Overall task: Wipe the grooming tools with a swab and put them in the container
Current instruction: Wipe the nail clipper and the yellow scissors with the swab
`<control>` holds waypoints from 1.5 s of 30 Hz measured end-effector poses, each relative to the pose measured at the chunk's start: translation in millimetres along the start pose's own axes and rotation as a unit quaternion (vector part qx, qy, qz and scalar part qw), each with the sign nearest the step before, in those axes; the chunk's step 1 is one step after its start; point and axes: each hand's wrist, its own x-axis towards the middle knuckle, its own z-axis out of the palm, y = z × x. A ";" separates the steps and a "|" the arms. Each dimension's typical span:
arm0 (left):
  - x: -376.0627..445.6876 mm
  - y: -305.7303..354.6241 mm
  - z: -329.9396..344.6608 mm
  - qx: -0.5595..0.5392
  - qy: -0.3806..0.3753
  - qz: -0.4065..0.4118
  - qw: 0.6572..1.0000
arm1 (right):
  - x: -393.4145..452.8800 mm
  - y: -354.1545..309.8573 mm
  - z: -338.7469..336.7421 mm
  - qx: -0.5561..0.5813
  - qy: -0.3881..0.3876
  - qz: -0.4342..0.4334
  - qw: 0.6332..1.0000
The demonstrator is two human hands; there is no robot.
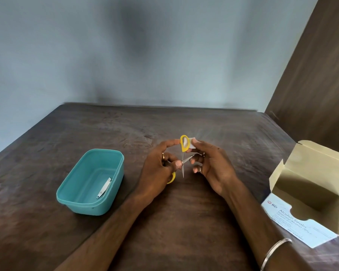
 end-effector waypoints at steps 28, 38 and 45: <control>2.9 15.1 -15.6 -0.520 -0.172 -0.197 0.813 | 7.6 13.0 -4.9 -0.276 0.026 -0.330 0.903; 2.3 29.1 -21.5 -0.281 0.019 -0.057 0.958 | 1.0 7.2 -2.6 -0.375 0.002 -0.293 0.879; 6.3 24.2 -21.3 -0.200 0.126 -0.049 0.971 | -2.7 5.0 1.4 -0.271 -0.037 -0.224 0.935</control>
